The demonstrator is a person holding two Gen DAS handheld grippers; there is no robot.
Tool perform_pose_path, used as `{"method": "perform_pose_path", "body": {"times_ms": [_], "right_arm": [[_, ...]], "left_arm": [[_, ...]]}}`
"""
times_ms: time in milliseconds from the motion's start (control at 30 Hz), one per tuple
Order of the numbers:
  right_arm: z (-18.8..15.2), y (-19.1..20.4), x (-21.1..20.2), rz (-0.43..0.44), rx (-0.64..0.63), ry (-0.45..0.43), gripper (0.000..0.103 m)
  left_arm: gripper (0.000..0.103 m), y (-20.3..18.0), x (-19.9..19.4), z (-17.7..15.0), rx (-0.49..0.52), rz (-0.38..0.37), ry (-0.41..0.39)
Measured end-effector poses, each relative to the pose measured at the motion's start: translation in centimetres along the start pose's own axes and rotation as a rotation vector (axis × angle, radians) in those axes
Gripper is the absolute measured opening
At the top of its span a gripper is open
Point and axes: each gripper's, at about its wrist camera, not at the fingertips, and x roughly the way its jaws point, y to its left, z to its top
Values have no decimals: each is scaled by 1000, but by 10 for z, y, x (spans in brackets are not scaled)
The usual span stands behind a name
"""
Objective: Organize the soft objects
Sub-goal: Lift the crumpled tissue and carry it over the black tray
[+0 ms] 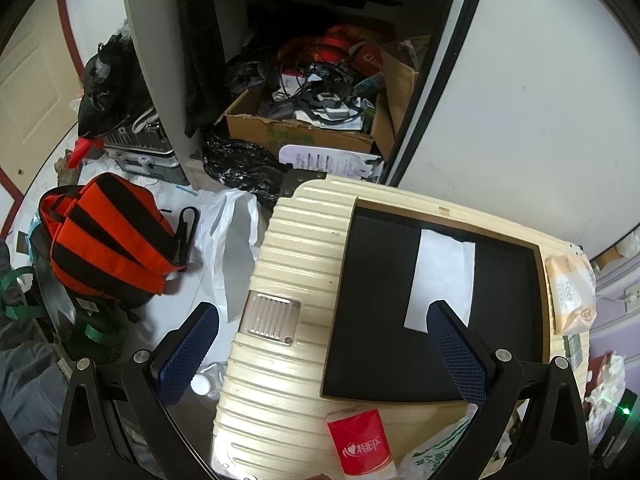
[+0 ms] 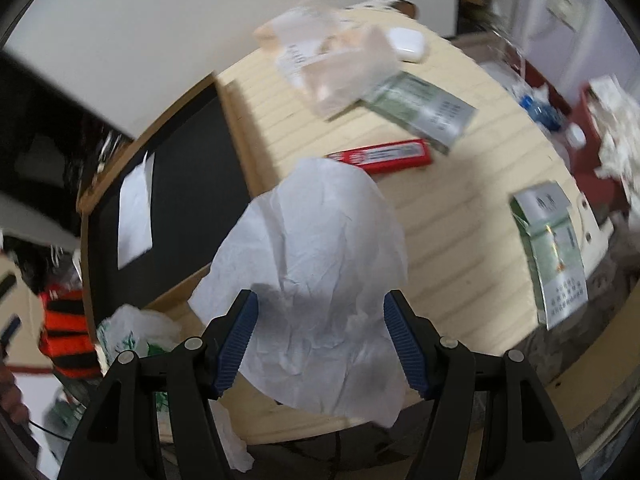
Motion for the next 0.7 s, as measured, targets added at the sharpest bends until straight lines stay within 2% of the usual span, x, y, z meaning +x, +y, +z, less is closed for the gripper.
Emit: {"method": "perform_pose_path", "body": {"times_ms": [400, 467, 600, 700], "right_arm": [[-4, 14, 7, -11, -112, 27, 63], [-7, 19, 10, -28, -141, 31, 63], [-13, 38, 19, -131, -284, 36, 65], [-14, 41, 24, -161, -323, 22, 65]], "left_arm": [[103, -1, 0, 0, -2, -4, 5], [103, -1, 0, 0, -2, -3, 3], [103, -1, 0, 1, 0, 2, 3], [103, 1, 0, 2, -10, 4, 4]]}}
